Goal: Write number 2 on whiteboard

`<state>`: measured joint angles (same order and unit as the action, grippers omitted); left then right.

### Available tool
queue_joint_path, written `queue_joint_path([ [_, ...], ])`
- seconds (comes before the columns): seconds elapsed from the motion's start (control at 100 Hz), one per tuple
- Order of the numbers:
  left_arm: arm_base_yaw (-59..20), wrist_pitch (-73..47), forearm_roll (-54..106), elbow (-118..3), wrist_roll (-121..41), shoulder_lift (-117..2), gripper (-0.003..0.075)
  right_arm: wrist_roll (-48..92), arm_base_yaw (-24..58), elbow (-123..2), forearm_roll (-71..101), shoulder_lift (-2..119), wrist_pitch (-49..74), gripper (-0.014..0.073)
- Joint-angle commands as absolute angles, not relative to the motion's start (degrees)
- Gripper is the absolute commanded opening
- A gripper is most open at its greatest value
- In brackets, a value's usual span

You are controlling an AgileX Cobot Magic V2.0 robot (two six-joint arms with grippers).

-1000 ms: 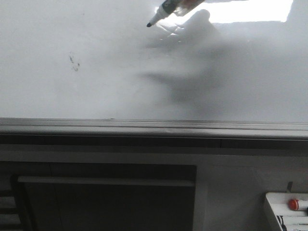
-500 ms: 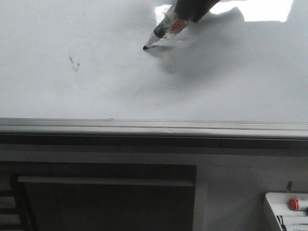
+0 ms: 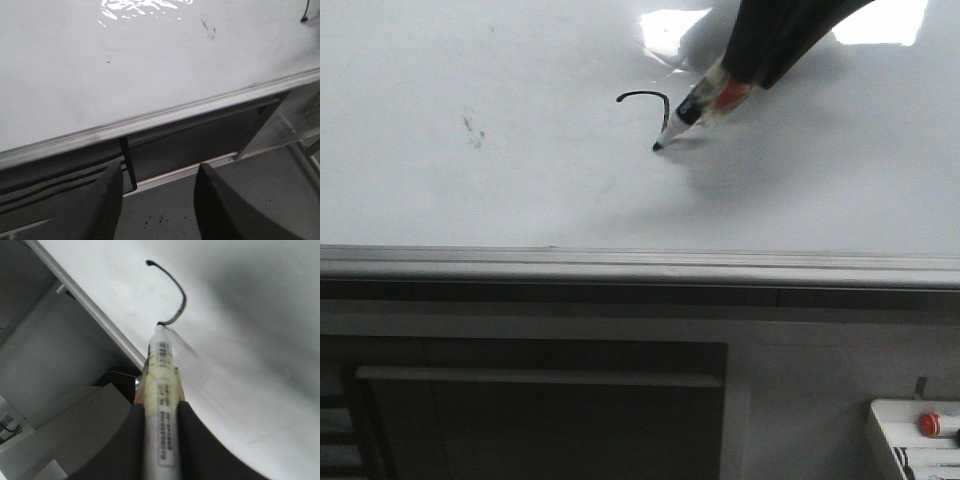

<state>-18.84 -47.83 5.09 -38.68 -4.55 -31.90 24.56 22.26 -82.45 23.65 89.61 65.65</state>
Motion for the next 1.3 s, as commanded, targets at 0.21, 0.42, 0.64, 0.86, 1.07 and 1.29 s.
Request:
queue_joint_path([
  [0.21, -18.54, -43.96, 5.34, -40.25, -4.05, -32.03, 0.0304, 23.85, 24.26, -83.09, 23.95, 90.13, 59.16, -0.0006],
  [0.42, -18.54, -43.96, 4.06, -40.25, -4.05, -32.03, 0.0304, 23.85, 20.42, -82.99, 22.70, 88.83, 63.45, -0.0006],
  [0.64, -18.54, -43.96, 4.06, -40.25, -4.05, -32.03, 0.0304, 23.85, 19.13, -82.99, 21.80, 88.36, 65.35, -0.0006],
  [0.86, -18.54, -43.96, 4.06, -40.25, -4.05, -32.03, 0.0304, 23.85, 19.13, -82.99, 22.04, 88.36, 65.13, -0.0006],
  [1.07, -18.54, -45.30, 5.40, -41.58, -9.45, -32.03, 0.0304, 29.85, 19.13, -83.61, 32.59, 82.90, 70.05, -0.0006],
  [1.29, -18.65, -54.17, 22.17, -48.74, -31.05, -37.00, 0.0304, 45.85, 20.85, -79.03, 35.56, 73.18, 73.26, -0.0006],
])
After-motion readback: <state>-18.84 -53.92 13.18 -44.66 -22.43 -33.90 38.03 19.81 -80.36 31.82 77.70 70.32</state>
